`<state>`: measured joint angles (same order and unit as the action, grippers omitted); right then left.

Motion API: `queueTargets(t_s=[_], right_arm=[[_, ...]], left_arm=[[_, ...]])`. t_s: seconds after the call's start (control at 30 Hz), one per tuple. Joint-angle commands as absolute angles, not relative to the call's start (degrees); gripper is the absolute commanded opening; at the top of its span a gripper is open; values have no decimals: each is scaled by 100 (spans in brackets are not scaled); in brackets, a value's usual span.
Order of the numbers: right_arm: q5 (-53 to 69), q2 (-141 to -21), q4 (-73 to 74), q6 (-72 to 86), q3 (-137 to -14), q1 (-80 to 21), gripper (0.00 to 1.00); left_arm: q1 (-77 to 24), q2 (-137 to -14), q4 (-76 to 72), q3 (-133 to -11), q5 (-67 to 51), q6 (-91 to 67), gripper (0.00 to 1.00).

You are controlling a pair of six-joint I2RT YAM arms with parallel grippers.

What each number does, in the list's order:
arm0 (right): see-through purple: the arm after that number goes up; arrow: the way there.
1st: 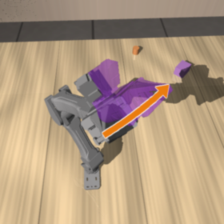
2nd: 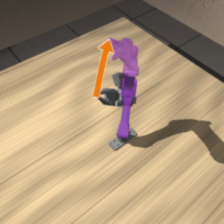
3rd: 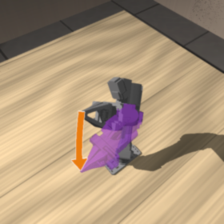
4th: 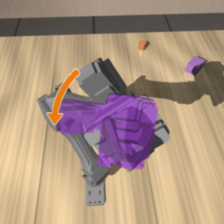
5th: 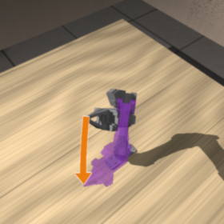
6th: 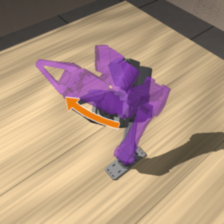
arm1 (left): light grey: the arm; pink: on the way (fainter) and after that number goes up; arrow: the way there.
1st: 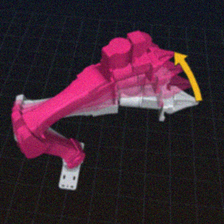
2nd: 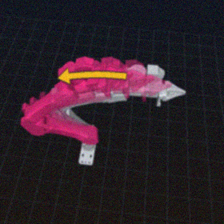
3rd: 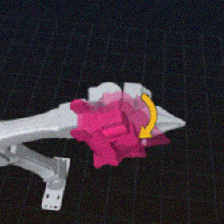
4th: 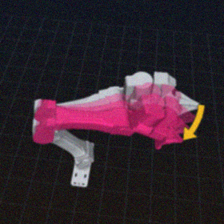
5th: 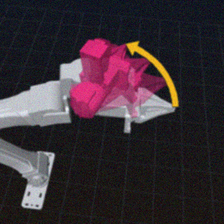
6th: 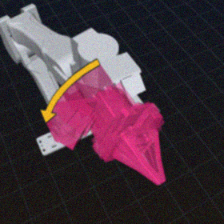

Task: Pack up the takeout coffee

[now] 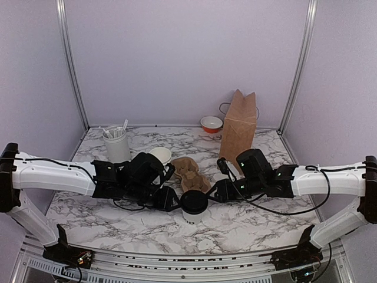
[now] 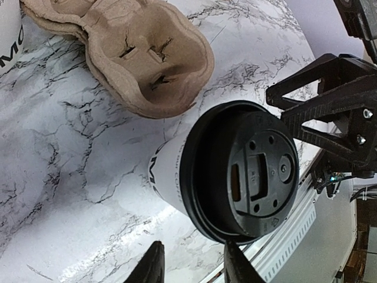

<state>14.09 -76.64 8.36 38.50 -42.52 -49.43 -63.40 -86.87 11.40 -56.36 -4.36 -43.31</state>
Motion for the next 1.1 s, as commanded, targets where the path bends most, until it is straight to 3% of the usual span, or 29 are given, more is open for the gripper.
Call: queueTargets(t_s=[0.0,0.73,0.9,1.07], right_arm=[[1373,-7487,982,3859,-4342,-5049,44],[1009,-7588,756,4632,-4360,-6057,44],[852,-7291,908,4592,-4379,-5966,44],[1465,-6980,499,4553,-4002,-5308,44]], left_arm=[[-6343,-8510,1278,-5559,-295,-4312,36],[-6132,-7992,1440,-5224,-72,-4280,36],[-6117,-7969,1450,-5212,-95,-4279,36],[-6122,-8042,1432,-5251,-187,-4315,36]])
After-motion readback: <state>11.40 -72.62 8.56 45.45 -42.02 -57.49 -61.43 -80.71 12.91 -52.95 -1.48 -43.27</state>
